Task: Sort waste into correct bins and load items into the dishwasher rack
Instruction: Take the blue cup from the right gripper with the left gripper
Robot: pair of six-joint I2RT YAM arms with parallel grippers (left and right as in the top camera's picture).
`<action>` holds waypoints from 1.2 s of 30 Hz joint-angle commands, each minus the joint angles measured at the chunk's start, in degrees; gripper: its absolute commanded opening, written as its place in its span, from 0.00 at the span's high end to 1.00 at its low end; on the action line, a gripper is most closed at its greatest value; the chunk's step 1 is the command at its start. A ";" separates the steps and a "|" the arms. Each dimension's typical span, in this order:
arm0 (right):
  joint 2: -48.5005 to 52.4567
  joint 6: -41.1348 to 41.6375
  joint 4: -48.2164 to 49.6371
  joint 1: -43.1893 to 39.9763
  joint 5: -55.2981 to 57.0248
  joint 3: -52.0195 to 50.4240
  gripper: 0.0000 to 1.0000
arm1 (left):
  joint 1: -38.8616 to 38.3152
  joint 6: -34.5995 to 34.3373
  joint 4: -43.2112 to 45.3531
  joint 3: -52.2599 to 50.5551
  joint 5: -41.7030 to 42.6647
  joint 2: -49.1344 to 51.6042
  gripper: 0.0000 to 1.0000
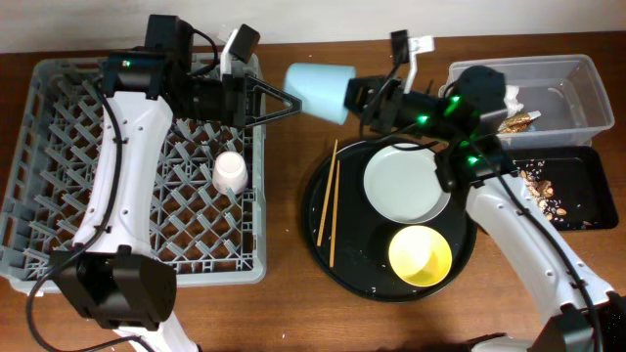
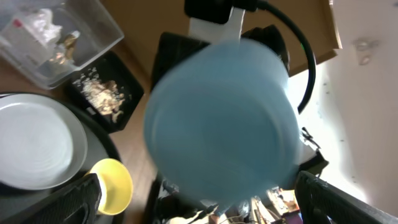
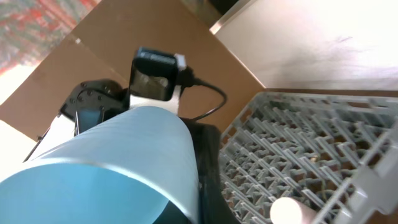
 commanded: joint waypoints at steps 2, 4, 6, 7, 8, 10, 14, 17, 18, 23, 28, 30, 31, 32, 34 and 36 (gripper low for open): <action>-0.83 -0.83 -3.28 0.46 -2.12 1.20 0.96 | 0.50 0.52 0.52 0.13 0.87 0.07 0.01; -0.50 -2.60 -4.31 2.80 -0.26 1.20 0.96 | 0.48 0.52 1.33 0.13 4.87 0.07 0.01; -0.31 -3.26 -4.33 4.81 1.57 1.20 0.96 | 0.46 0.52 1.29 0.13 6.12 0.07 0.01; -0.04 -3.67 -4.33 6.01 2.38 1.20 0.96 | 0.46 0.48 1.25 0.13 6.12 0.07 0.01; 0.42 -4.02 -4.31 6.86 2.99 1.20 0.96 | 0.46 0.48 1.20 0.13 6.12 0.07 0.01; 1.36 -4.02 -4.26 7.96 4.13 1.20 0.96 | 0.44 0.48 0.79 0.13 6.12 0.07 0.01; 2.16 -4.00 -4.02 8.28 5.79 1.20 0.96 | -0.87 0.52 0.42 0.13 6.10 0.07 0.07; 2.16 -4.00 -4.02 8.28 7.13 1.20 0.96 | -2.08 0.52 0.96 0.13 5.99 0.07 0.10; 2.16 -4.00 -3.91 8.28 7.26 1.20 0.96 | -2.16 0.52 1.05 0.13 5.99 0.07 0.10; 2.16 -3.98 -1.03 8.28 7.48 1.22 0.95 | -2.16 0.52 1.03 0.13 5.99 0.07 0.11; 2.16 -3.96 -1.38 8.28 7.43 1.20 0.78 | -2.16 0.52 1.03 0.13 5.99 0.07 0.33; 2.16 -3.98 -1.73 8.28 7.26 1.20 0.62 | -2.14 0.52 1.03 0.13 5.99 0.07 0.34; 2.16 -3.98 -1.73 8.28 7.28 1.20 0.48 | -2.10 0.52 1.03 0.13 5.99 0.07 0.34; 2.16 -4.00 -1.73 8.26 7.28 1.20 0.30 | -2.03 0.50 1.03 0.13 6.01 0.07 0.34; 2.16 -4.00 -4.11 7.78 8.20 1.20 0.02 | -1.31 0.50 1.03 0.13 5.99 0.07 0.35; 2.16 -4.00 -8.33 5.51 8.15 1.20 0.02 | 1.36 0.52 1.03 0.13 5.88 0.07 0.37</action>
